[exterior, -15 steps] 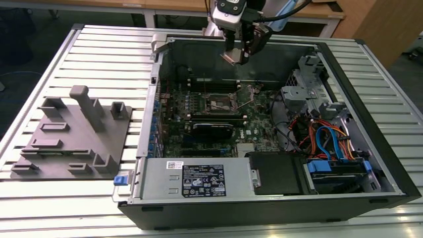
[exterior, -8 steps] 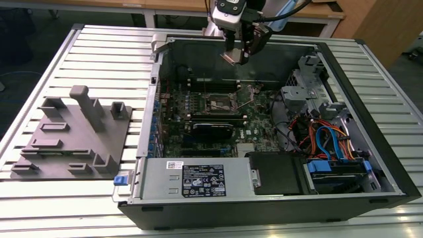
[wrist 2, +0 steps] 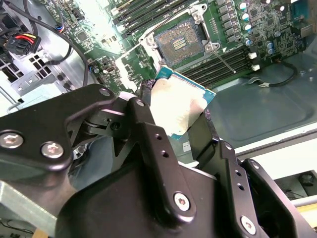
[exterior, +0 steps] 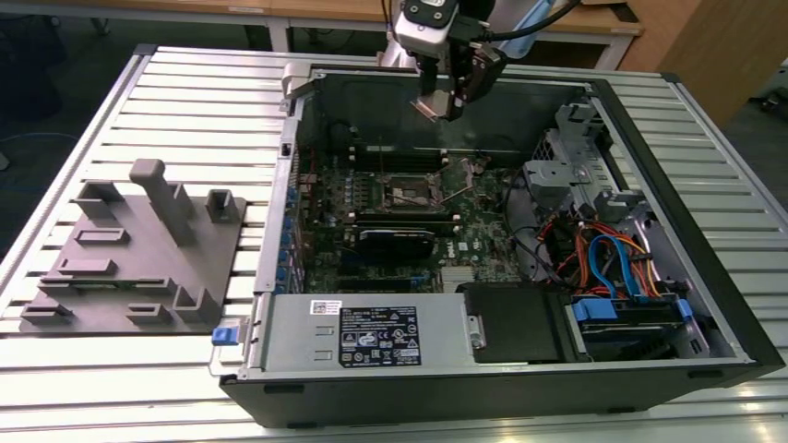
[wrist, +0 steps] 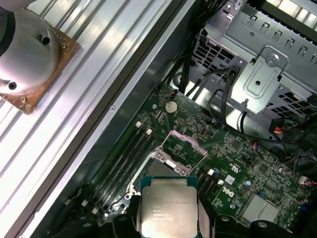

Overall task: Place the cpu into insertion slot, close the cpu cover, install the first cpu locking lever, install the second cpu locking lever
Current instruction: 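Place the cpu into insertion slot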

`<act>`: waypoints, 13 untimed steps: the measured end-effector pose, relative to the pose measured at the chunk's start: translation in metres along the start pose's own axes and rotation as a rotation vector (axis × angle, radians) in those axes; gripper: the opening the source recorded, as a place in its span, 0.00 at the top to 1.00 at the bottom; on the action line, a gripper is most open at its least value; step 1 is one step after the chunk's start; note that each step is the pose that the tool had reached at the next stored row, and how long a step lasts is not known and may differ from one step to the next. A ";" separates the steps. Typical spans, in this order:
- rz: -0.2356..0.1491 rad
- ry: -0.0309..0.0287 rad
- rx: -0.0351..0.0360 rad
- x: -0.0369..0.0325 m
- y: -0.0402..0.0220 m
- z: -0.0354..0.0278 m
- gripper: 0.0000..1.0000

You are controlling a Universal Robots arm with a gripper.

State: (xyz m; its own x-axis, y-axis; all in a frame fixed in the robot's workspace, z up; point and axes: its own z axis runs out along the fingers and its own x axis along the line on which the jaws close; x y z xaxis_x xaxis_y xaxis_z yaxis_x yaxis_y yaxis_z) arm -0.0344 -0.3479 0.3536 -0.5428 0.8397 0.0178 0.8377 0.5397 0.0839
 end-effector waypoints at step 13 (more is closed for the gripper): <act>0.059 -0.0050 -0.0010 0.0000 -0.0001 0.0015 0.46</act>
State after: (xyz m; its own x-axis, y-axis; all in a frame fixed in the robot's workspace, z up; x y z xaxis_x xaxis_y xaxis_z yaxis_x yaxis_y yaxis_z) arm -0.0344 -0.3479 0.3521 -0.4920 0.8704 0.0177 0.8682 0.4890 0.0839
